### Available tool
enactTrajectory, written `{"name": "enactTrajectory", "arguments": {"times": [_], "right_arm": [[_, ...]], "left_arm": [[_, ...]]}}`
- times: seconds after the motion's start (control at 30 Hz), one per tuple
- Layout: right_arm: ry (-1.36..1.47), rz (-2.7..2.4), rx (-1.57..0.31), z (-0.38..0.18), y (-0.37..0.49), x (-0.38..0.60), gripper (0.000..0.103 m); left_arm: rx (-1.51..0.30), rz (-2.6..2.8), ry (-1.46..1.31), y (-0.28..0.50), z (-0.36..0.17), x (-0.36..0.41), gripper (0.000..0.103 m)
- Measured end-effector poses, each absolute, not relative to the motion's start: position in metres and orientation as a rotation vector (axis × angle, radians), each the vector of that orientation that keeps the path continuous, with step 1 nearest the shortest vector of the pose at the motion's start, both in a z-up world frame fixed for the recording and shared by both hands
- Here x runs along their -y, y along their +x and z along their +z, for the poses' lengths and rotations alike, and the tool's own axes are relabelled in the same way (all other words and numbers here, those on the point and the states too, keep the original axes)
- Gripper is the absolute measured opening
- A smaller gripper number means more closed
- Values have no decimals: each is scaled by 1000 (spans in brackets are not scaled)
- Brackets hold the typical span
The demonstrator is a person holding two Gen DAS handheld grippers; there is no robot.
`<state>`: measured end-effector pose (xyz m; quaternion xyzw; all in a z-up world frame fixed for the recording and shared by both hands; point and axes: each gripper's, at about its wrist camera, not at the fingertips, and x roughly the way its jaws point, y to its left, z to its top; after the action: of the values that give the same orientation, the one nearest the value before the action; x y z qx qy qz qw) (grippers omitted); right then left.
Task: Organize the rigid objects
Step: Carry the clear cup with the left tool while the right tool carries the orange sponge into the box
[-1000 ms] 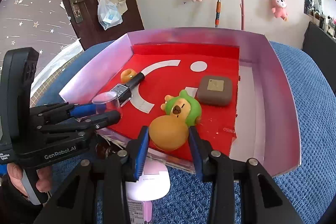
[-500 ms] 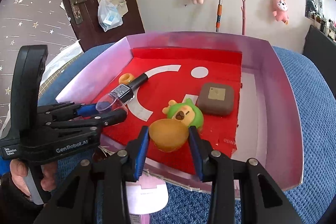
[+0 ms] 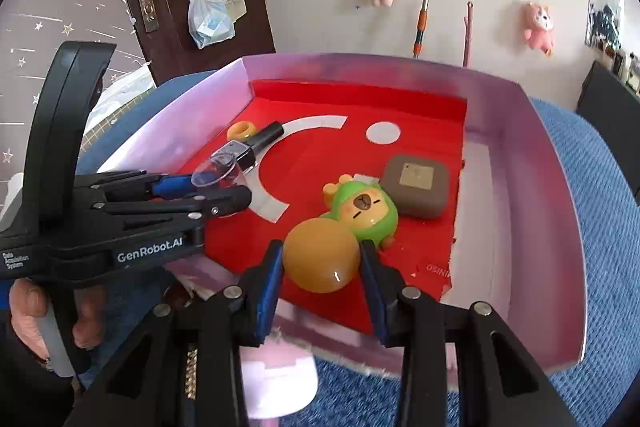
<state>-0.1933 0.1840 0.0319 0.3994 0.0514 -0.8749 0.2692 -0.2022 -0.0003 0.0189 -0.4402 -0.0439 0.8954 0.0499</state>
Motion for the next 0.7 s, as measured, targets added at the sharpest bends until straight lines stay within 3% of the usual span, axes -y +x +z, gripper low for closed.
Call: {"name": "enactTrajectory", "arguments": {"times": [0.7], "right_arm": [[1125,-2413,-79,19,-221,-187,40]], "left_arm": [[105,2759,-1337,-207,17,-2,38]]}}
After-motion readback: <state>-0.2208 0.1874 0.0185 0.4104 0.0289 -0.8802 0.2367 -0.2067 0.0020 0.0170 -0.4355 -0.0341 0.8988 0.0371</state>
